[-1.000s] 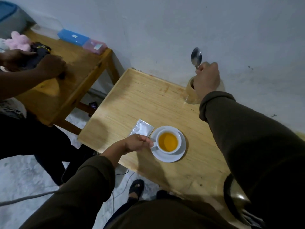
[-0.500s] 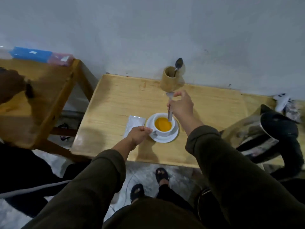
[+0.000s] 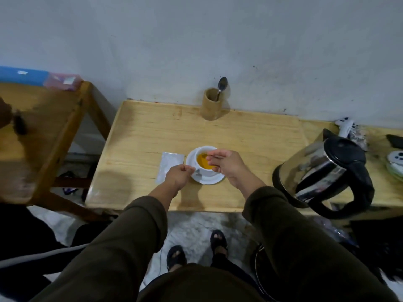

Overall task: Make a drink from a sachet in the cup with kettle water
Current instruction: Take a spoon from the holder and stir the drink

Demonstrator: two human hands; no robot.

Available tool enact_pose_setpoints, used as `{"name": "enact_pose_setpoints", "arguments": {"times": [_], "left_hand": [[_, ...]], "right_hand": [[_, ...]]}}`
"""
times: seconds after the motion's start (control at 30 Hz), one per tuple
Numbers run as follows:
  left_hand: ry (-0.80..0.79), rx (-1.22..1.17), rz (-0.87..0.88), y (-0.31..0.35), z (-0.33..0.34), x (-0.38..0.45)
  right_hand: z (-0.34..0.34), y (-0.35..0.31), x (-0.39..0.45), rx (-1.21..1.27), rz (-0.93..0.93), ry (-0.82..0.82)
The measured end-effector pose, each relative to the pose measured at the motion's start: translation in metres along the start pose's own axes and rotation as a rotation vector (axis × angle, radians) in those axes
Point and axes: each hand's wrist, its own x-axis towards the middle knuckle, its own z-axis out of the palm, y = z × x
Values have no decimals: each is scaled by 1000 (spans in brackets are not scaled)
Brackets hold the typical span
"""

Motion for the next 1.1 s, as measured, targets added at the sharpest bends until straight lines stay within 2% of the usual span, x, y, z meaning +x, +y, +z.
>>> {"name": "enact_pose_setpoints", "arguments": {"times": [0.17,0.3,0.43,0.63,0.87,1.1], "left_hand": [[4,9,-14,-1,-2,3],[25,-2,-29,-1,-1,4],[42,-14,-30,-2,0,2],[63,-40,-28,-3,2,2],[85,-40,-37,-1,5,1],[100,-70,-48,-2,9,1]], "right_hand": [[-2,2,9,-371,-133,176],[-7,1,14,-599,-292,254],[-9,-3,17,-682,-347,274],[-6,-8,25,-699,-334,145],[-18,-9,24,-837,-402,129],[-25,-6,21,-781,-403,130]]}}
